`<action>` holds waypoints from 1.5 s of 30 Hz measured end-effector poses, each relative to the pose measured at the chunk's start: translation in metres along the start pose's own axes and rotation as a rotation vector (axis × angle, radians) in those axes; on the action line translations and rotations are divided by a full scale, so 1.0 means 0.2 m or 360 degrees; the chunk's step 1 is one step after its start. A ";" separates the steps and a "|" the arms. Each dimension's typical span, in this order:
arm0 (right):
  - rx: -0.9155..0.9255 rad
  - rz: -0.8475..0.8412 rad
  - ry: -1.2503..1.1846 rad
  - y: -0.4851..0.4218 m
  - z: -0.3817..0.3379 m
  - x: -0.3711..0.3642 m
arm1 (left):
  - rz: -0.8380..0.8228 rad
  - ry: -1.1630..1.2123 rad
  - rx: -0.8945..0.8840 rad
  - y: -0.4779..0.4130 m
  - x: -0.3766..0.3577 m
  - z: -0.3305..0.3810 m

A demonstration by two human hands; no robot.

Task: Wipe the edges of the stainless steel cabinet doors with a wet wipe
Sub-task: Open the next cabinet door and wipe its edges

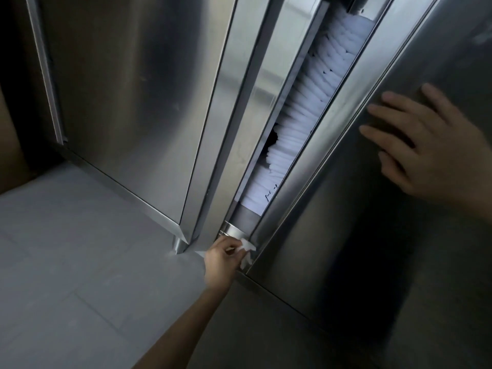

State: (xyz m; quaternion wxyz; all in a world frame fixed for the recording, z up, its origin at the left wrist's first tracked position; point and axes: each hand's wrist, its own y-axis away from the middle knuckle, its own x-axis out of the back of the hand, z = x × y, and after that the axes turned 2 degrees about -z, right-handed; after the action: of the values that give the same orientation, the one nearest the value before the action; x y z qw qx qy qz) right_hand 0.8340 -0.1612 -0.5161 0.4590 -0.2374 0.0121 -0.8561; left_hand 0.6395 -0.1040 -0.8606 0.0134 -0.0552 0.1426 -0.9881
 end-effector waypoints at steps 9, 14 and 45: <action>-0.0143 0.0013 -0.0028 0.01 -0.07 -0.01 | 0.0051 -0.0047 -0.0031 -0.01 -0.04 0.03; -0.0127 0.0039 -0.0006 0.02 -0.07 -0.03 | -0.0142 -0.0319 0.0202 0.10 -0.01 -0.14; -0.0187 0.0085 0.0028 0.03 -0.09 0.02 | 0.0480 0.0624 -0.0586 -0.15 -0.24 0.89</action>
State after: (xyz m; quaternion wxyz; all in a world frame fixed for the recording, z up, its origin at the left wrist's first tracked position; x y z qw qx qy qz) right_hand 0.8289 -0.1709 -0.5317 0.4668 -0.2561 0.0727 -0.8433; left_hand 0.7064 -0.1228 -0.6881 0.1219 0.1567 0.3257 -0.9244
